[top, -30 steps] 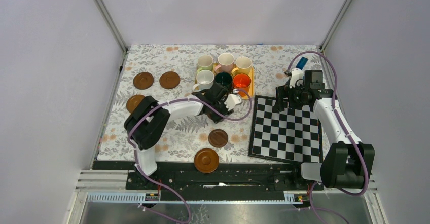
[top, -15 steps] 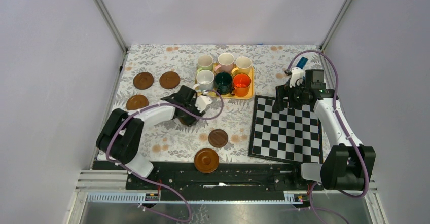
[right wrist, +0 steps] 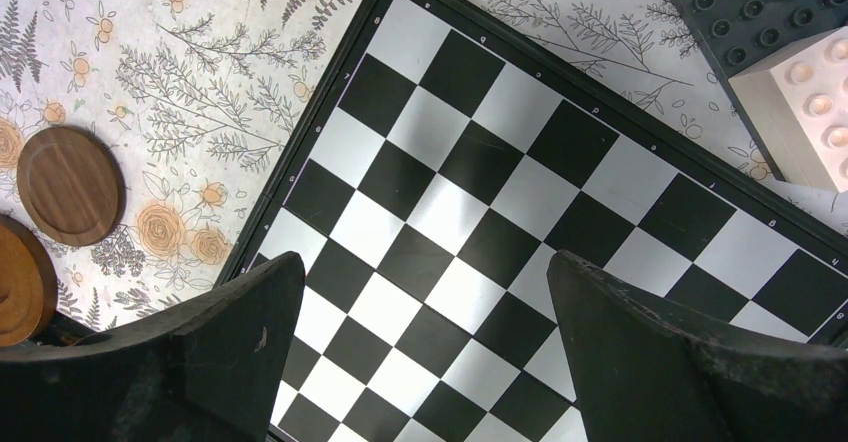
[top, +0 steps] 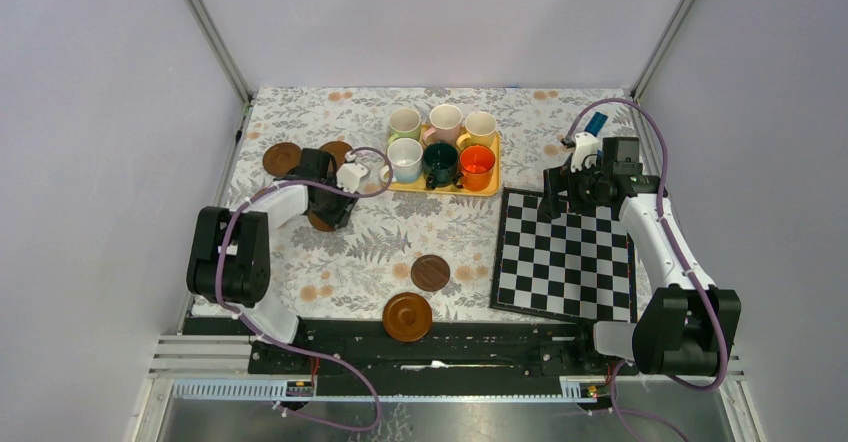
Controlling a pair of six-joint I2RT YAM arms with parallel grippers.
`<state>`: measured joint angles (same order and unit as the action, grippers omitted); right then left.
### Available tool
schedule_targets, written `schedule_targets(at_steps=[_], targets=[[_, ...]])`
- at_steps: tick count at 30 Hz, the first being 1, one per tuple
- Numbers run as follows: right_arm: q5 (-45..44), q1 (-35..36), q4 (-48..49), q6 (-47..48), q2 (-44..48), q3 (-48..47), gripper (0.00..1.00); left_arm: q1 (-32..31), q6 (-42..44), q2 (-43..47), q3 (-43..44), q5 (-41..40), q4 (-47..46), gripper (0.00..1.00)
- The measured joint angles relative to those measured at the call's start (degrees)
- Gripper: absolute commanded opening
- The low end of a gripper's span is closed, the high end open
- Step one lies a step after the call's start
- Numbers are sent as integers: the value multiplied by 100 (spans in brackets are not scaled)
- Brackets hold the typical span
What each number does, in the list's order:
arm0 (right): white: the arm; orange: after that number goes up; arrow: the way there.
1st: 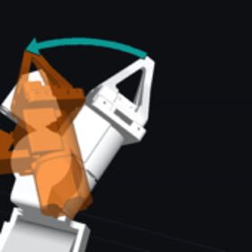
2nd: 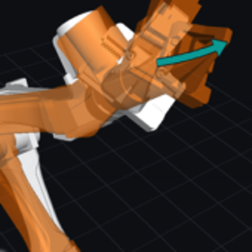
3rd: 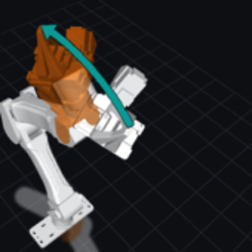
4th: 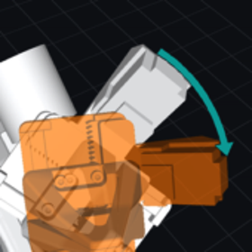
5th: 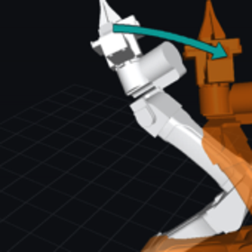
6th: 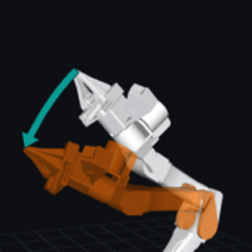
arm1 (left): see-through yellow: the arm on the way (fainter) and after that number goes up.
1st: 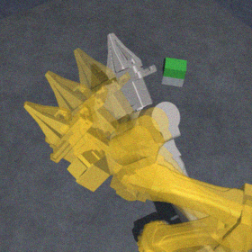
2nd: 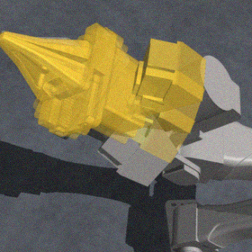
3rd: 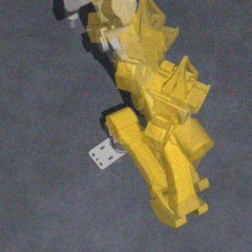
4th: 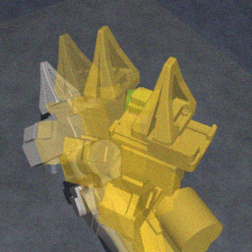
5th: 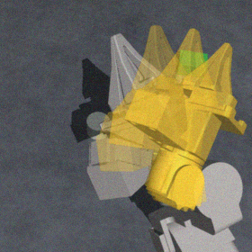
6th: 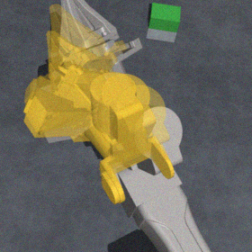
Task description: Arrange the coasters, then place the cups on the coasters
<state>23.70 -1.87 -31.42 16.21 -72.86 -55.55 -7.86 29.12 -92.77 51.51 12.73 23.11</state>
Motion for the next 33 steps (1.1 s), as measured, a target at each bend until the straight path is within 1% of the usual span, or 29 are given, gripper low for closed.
schedule_targets(at_steps=[5, 22, 33], targets=[[0, 0, 0, 0, 31, 0, 98, 142, 46, -236, 256, 46, -2, 36], [0, 0, 0, 0, 28, -22, 98, 142, -26, -634, 732, 122, 184, 38], [0, 0, 0, 2, 28, -22, 98, 140, -52, -726, 841, 181, 144, 44]])
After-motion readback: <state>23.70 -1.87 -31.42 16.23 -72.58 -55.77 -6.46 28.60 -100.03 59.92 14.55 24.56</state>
